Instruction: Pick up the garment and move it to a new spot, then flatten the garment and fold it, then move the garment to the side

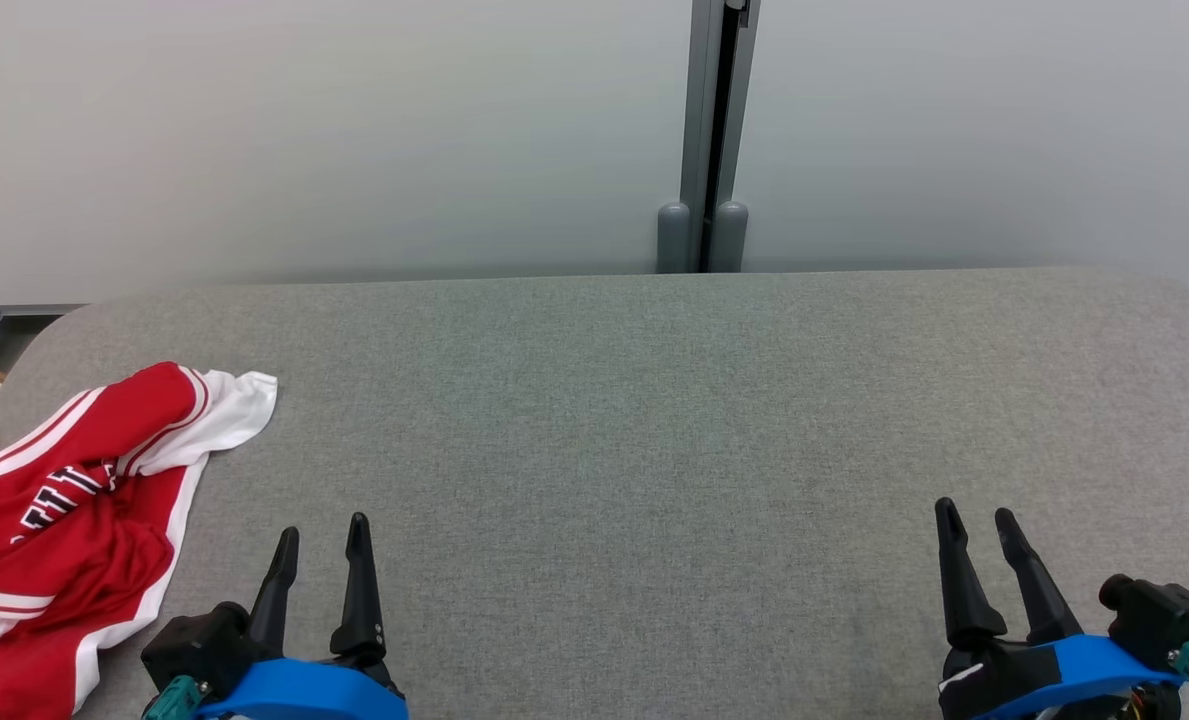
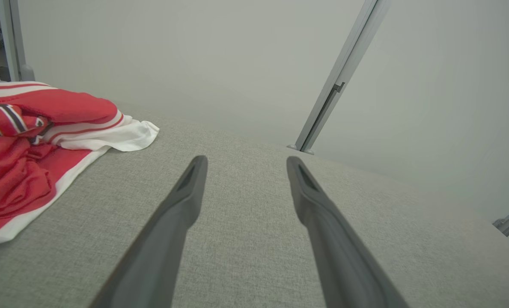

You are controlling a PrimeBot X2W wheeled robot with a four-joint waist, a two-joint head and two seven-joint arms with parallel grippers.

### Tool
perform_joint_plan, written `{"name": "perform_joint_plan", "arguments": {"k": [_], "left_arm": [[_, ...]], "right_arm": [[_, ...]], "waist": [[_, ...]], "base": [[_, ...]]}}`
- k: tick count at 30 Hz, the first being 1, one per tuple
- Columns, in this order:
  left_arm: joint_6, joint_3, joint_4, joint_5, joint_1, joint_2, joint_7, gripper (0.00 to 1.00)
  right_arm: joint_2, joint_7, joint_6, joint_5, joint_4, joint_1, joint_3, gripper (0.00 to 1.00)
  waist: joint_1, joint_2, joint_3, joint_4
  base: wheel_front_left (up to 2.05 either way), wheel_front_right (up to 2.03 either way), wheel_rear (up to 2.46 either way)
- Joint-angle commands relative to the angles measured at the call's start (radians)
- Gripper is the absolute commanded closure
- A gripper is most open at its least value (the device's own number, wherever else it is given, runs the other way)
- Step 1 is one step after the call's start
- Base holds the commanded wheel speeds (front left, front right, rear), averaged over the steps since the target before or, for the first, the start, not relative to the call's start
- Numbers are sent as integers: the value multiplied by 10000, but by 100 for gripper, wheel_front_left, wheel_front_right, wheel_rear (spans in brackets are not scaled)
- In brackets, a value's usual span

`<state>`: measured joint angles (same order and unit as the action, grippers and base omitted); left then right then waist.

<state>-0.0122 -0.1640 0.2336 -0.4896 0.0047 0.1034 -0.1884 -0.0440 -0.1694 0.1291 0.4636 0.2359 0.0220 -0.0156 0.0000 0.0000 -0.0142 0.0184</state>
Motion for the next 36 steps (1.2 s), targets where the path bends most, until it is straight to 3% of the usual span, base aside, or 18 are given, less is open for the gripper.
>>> {"name": "perform_joint_plan", "arguments": {"k": [1,36], "left_arm": [[40,-51,-83,215,46,74,-105,0],[564,-608,135,2074,274,237,-428,0]], "right_arm": [[-74,-93,19,-239,-96,-36,13,0],[-92,-626,27,-2493,53,-146,102,0]], "waist": [[0,0,3,5],[0,0,-82,42]], "base": [[0,0,0],[0,0,0]]}}
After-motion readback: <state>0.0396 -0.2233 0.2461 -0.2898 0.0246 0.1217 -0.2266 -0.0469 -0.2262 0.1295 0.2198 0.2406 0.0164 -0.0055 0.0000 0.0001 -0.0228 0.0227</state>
